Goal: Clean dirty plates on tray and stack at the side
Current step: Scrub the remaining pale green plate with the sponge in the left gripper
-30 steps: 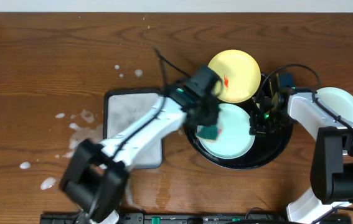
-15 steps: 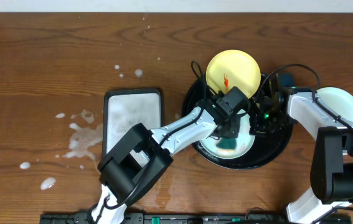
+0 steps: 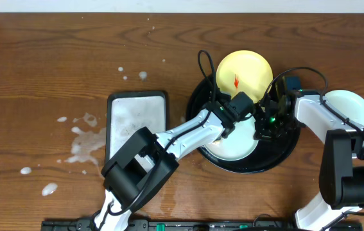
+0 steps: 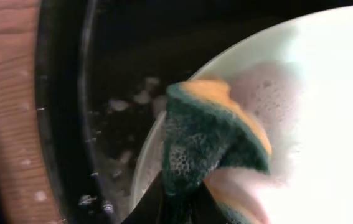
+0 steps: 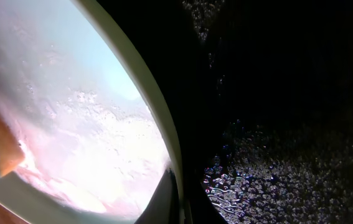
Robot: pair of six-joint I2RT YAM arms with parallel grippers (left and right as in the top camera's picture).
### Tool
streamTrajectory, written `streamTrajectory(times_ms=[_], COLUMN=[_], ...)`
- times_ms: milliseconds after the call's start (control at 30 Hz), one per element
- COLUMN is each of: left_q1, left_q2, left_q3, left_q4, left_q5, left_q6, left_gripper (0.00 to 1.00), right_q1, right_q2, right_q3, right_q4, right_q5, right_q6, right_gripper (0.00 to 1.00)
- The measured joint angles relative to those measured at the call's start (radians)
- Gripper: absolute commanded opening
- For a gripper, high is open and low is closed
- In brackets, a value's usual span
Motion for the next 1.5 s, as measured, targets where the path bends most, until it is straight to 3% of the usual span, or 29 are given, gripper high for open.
streamTrajectory(times_ms=[267,467,567,667,867,1000,1133,1267,1500], left_q1=[0.046,-0.010,-0.018,-0.010,-0.008,0.007,0.006,0.009,0.058], left_q2=[0.008,0.019,0.019,0.010,-0.018,-0.014,0.000,0.004,0.025], left_q3=[-0.021,-0.029,-0.031,-0.012,-0.006,-0.006,0.003,0.006,0.007], left_q4=[0.261,0.308,0.289,0.177,-0.039,-0.071,-0.060,-0.012,0.194], left_q5=[0.419,0.584,0.595,0.550,0.269,0.056,-0.034,-0.014,0.320], left_q6=[-0.089,-0.152,-0.159,-0.160,-0.174,-0.155,-0.104,-0.078,-0.138], left_gripper=[0.08,0.08,0.08,0.08,0.08,0.07,0.08,0.08,0.08], right_q1=[0.000,0.000,0.000,0.000,0.000,0.000,0.003,0.003,0.002], right_q2=[0.000,0.000,0.000,0.000,0.000,0.000,0.004,0.005,0.005], right_q3=[0.000,0.000,0.001,0.001,0.001,0.001,0.001,0.001,0.001], right_q4=[0.000,-0.002,-0.004,-0.006,-0.006,-0.006,-0.006,-0.006,-0.006], right_q5=[0.000,0.003,0.003,0.004,0.004,0.003,-0.015,-0.023,-0.012], right_q6=[0.004,0.003,0.003,0.003,0.003,0.003,0.009,0.015,0.016], right_gripper=[0.01,0.01,0.01,0.01,0.01,0.01,0.01,0.01,0.01])
